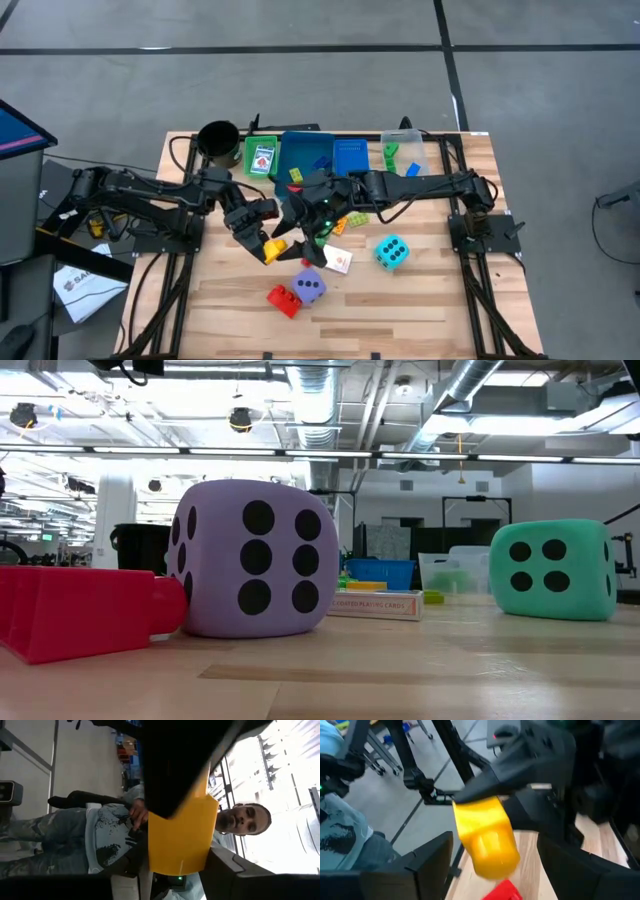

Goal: Pick & Place Toys
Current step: Put the large yellow game piece into the transparent bin

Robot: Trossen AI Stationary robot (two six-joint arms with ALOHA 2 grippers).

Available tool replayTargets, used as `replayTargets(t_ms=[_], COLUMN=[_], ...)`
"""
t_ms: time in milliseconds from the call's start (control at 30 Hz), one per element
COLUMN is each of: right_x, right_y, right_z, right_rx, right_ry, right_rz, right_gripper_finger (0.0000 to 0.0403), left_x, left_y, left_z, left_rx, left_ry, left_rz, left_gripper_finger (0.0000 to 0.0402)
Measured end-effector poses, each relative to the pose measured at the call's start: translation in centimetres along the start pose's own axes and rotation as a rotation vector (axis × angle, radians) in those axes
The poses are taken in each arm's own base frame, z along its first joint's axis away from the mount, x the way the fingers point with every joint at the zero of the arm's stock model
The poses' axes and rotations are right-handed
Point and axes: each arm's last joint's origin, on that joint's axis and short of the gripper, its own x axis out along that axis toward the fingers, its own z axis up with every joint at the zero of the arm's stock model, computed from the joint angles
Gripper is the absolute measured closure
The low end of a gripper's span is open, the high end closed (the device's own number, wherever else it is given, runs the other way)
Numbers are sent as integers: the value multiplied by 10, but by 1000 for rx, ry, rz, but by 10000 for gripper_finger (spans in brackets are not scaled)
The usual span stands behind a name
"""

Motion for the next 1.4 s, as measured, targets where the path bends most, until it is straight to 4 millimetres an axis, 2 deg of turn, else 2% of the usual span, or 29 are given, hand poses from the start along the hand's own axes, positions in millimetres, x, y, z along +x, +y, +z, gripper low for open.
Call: replayTargets(t_ms=[167,767,933,1100,1333,1400], right_x=[1,3,3,3,3,4], right_y=[2,4,5,4,4,5], right_z=[5,4,4,1,0,0], right_rx=[-23,-28,-28,-19,-49,-64], right_ry=[-54,-48,-48,-24,-13,-18], right_rz=[13,21,22,17,7,0], right_gripper_finger=[117,117,119,157,271,272], left_x=[0,-1,-1,-1,-1,-1], left_y=[0,-2,-2,-2,-3,-3], left_z=[0,1,1,1,0,0], left_rx=[-4,14,15,15,18,21], left_ry=[1,-13,-13,-14,-10,-9], left_rz=[3,-8,-8,-8,-12,-12], left_gripper_finger=[279,283,272,278,271,271])
